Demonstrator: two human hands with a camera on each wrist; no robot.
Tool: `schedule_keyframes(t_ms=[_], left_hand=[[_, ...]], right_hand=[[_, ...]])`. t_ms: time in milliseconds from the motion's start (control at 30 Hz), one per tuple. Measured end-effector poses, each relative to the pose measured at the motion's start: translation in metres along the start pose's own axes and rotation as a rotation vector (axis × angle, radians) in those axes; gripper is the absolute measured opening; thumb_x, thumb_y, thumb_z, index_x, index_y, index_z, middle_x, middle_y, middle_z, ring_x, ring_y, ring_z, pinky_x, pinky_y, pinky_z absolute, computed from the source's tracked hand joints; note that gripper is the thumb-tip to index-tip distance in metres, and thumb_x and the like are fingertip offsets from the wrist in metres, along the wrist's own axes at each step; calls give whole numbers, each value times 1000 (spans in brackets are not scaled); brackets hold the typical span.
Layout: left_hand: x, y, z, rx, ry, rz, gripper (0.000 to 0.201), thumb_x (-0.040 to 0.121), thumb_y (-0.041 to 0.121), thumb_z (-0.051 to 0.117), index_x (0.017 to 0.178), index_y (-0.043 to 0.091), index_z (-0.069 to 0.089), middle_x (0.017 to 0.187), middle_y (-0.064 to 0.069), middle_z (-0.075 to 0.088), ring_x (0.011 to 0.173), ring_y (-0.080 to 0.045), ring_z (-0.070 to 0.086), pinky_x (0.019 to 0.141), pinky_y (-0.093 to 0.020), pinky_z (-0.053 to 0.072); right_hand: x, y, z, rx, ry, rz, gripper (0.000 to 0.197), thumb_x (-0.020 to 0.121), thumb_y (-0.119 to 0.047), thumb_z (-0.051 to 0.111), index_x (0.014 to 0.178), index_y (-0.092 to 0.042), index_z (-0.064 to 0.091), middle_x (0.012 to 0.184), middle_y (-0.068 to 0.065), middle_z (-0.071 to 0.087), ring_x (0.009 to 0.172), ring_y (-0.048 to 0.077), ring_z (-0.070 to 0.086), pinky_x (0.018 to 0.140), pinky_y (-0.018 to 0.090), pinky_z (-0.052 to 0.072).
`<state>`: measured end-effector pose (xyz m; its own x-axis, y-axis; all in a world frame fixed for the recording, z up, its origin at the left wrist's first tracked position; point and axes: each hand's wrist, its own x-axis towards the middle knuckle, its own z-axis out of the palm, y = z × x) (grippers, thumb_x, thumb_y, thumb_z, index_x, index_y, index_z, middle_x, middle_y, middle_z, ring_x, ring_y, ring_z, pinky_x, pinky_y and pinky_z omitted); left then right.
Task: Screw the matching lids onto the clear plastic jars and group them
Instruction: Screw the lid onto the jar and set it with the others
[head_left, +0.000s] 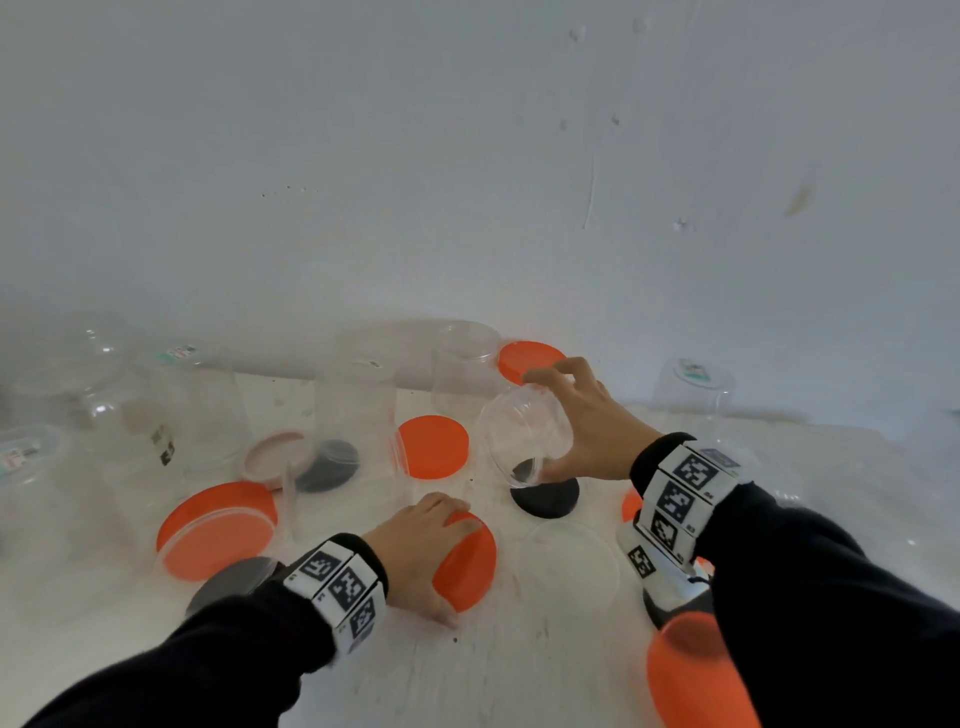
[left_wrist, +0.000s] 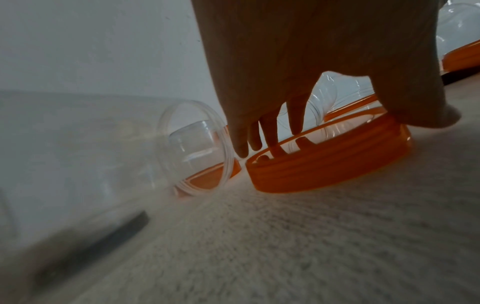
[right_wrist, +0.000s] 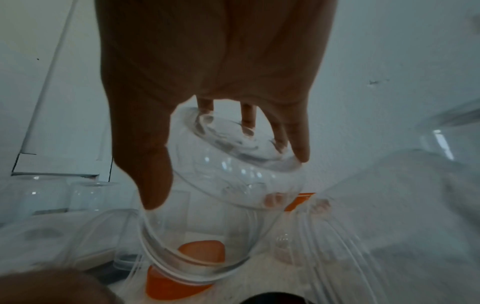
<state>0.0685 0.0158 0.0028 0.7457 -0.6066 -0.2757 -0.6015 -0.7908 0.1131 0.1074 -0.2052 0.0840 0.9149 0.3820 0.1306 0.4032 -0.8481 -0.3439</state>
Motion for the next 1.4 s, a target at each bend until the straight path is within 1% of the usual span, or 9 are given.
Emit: schedule_keyframes(t_ms=[233, 400, 633, 833, 933, 1000, 1100, 1233, 1400], left_hand=[[-7, 4, -3, -91, 9, -5, 98, 68, 53, 75, 144, 25, 21, 149, 2, 14, 132, -19, 26, 108, -34, 32], [-12, 5, -5, -126, 51, 14, 98, 67, 51, 76, 144, 26, 23, 148, 4, 15, 132, -17, 26, 107, -34, 33], [-29, 6, -7, -226, 86, 20, 96, 66, 53, 77, 143, 30, 25, 145, 9, 18, 130, -13, 27, 106, -32, 35], [-55, -2, -4, -373, 162, 31, 94, 63, 55, 77, 140, 35, 28, 140, 16, 21, 128, -5, 27, 107, -30, 33], [-68, -8, -4, -420, 192, 42, 106, 47, 74, 71, 138, 37, 31, 134, 19, 24, 126, -2, 28, 108, -28, 32], [-74, -12, -4, -437, 226, 51, 115, 36, 90, 55, 137, 39, 32, 132, 21, 25, 126, -1, 29, 108, -25, 30], [-85, -17, -4, -463, 258, 61, 113, 36, 92, 50, 135, 40, 33, 132, 21, 27, 125, 1, 29, 106, -21, 29], [-102, -17, -7, -545, 325, 72, 105, 36, 91, 53, 128, 46, 33, 131, 24, 30, 118, 16, 28, 92, -2, 25], [-116, -14, -14, -654, 440, 43, 89, 35, 90, 58, 113, 53, 35, 128, 34, 31, 115, 21, 29, 84, -5, 32]], right_hand=[[-30, -10, -4, 17, 54, 37, 89, 59, -28, 83, 129, -15, 30, 125, -2, 28, 109, 15, 38, 87, 25, 41], [-44, -20, -1, -22, 69, 56, 85, 56, -22, 84, 122, -12, 32, 115, -6, 26, 107, 18, 37, 77, 21, 39], [-61, -39, 5, -62, 29, 143, 111, 51, -37, 88, 140, -16, 26, 122, 0, 22, 117, 18, 30, 92, 26, 41], [-83, -50, 20, 100, 84, 268, 107, 57, -41, 85, 141, -11, 25, 132, -1, 30, 114, 14, 39, 87, 19, 35], [-91, -54, 30, 140, 87, 313, 101, 56, -34, 85, 137, -12, 28, 133, 1, 36, 114, 18, 43, 85, 23, 39], [-97, -57, 37, 168, 80, 332, 96, 54, -34, 87, 129, -13, 30, 125, 0, 38, 105, 18, 46, 78, 22, 42], [-106, -62, 45, 241, 101, 363, 88, 51, -38, 89, 113, -20, 29, 111, -4, 38, 97, 13, 47, 68, 16, 40], [-115, -67, 60, 375, 101, 405, 100, 52, -39, 89, 126, -17, 26, 116, -7, 37, 109, 12, 46, 88, 26, 44], [-123, -75, 78, 472, 24, 382, 112, 56, -39, 87, 139, -18, 15, 132, -3, 32, 122, 13, 38, 100, 26, 37]])
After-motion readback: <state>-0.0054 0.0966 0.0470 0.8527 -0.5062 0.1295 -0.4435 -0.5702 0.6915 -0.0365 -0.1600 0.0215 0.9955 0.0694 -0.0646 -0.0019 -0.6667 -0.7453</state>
